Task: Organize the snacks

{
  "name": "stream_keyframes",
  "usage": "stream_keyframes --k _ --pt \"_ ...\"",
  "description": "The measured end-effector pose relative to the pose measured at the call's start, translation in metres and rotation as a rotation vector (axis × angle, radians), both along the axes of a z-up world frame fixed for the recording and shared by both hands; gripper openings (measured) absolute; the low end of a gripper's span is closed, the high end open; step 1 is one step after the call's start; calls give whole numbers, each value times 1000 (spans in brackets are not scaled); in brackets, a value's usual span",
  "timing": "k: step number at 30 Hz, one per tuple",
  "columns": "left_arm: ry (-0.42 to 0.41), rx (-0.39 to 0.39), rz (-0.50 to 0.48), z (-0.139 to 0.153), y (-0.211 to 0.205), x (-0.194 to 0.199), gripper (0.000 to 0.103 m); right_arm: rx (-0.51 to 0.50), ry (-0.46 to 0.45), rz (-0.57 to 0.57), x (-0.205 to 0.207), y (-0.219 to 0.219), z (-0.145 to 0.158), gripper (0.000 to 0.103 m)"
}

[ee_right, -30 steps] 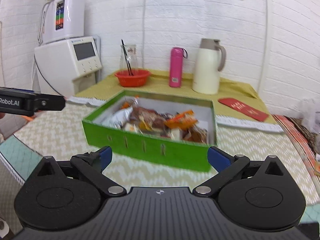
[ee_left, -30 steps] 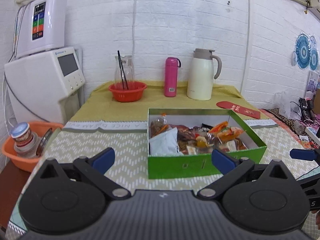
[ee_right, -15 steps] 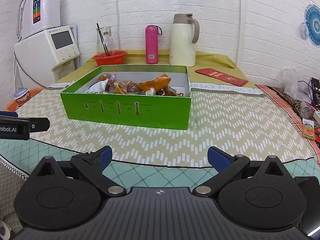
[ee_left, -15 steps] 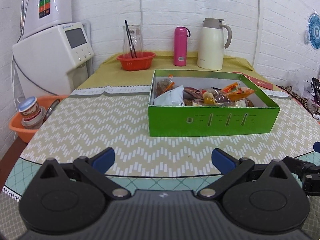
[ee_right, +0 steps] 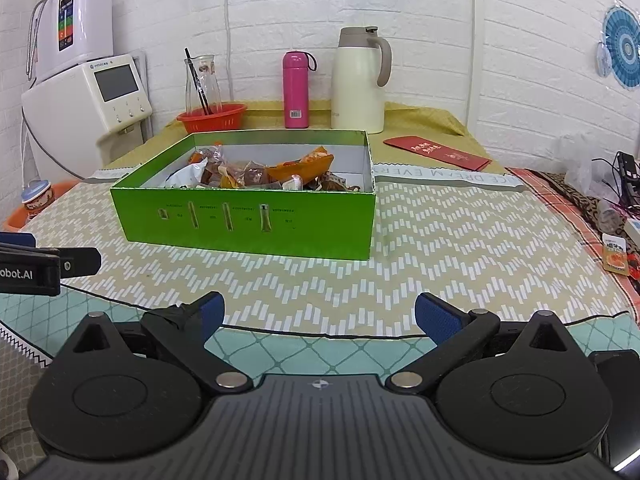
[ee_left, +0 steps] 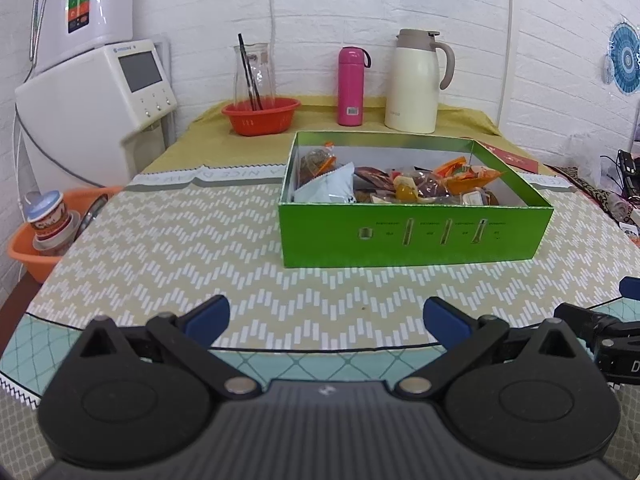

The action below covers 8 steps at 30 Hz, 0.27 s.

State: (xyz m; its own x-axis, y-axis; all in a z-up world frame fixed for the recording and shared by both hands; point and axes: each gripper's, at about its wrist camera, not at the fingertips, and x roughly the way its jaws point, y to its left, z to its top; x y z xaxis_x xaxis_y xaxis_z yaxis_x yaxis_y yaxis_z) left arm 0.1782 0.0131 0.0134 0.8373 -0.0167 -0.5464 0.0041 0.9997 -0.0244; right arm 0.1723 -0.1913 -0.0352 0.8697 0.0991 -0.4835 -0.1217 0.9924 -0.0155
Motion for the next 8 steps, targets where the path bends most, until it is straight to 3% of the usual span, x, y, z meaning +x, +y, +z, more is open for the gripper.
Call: stream_keyframes --k 8 --pt "-2 -15 11 -1 2 0 103 -3 0 11 2 4 0 103"
